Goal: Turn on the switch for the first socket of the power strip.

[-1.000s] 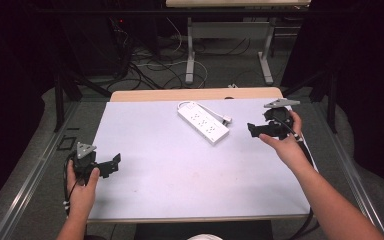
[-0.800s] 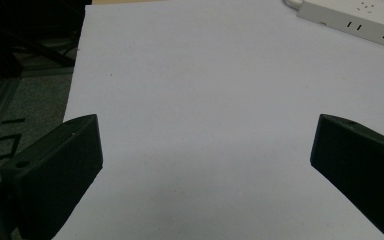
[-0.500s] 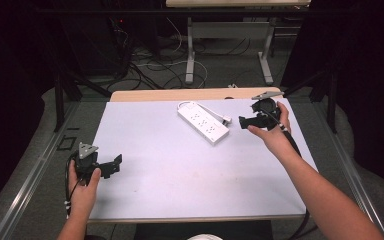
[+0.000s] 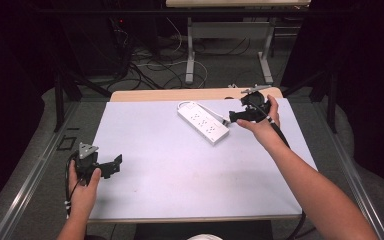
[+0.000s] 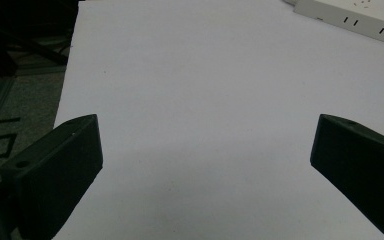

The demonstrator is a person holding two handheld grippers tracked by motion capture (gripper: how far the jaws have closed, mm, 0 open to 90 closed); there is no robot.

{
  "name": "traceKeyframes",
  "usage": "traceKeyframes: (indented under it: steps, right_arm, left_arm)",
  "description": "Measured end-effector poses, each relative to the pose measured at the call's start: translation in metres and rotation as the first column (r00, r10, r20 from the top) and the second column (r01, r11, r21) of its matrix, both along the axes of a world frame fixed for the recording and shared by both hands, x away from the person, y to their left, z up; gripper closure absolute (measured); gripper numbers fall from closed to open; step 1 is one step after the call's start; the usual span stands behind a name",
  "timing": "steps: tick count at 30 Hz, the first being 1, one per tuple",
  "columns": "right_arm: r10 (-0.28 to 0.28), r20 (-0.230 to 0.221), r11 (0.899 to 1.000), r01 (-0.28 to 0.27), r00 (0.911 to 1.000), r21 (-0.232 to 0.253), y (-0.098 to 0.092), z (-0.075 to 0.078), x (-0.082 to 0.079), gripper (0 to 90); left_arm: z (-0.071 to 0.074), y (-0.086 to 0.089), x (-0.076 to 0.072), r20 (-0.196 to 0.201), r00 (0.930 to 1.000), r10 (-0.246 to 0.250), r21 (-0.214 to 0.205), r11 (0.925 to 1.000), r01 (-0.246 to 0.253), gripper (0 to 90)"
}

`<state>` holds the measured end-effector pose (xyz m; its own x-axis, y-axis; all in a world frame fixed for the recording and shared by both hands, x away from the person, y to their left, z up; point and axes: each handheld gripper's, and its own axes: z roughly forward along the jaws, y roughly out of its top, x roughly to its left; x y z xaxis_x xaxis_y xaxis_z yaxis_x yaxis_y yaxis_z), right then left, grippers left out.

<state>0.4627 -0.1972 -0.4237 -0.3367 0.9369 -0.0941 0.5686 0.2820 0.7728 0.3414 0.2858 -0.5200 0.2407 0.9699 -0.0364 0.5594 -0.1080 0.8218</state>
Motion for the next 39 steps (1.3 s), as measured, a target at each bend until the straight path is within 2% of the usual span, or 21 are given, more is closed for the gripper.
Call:
traceKeyframes:
  steps: [7, 13, 21, 22, 27, 32, 39]
  right_arm:
    - [-0.015, -0.016, 0.999, 0.016, 0.9998, 0.038, 0.012, 0.000, 0.010, 7.9]
    - [-0.015, -0.021, 1.000, 0.016, 0.9997, 0.023, 0.018, -0.001, 0.020, 10.1]
    - [-0.039, -0.042, 0.999, 0.040, 0.9984, 0.031, 0.027, 0.002, 0.030, 13.1]
    - [-0.031, -0.031, 0.999, 0.032, 0.9990, 0.023, 0.028, 0.002, 0.031, 13.7]
    - [-0.033, -0.042, 0.999, 0.034, 0.9986, 0.018, 0.035, 0.004, 0.035, 14.3]
    - [-0.015, -0.031, 1.000, 0.015, 0.9994, 0.013, 0.047, 0.006, 0.043, 14.8]
    - [-0.018, -0.045, 0.999, 0.019, 0.9988, 0.034, 0.062, 0.006, 0.052, 15.5]
  left_arm:
    - [0.000, 0.000, 0.000, 0.002, 1.0000, -0.002, -0.002, 1.0000, 0.002, 0.1]
    - [0.000, 0.001, 0.000, 0.003, 1.0000, -0.003, -0.001, 1.0000, 0.003, 0.1]
    - [0.000, 0.001, 0.000, -0.005, 1.0000, -0.007, 0.000, 1.0000, 0.007, 0.1]
    - [0.000, 0.001, 0.000, 0.000, 1.0000, -0.005, -0.001, 1.0000, 0.005, 0.1]
    - [0.000, 0.001, 0.000, -0.007, 1.0000, -0.007, -0.001, 1.0000, 0.007, 0.1]
    - [-0.001, 0.001, 0.000, -0.006, 1.0000, -0.007, -0.003, 1.0000, 0.007, 0.1]
    - [-0.001, 0.002, 0.000, -0.004, 0.9999, -0.011, -0.002, 0.9999, 0.011, 0.1]
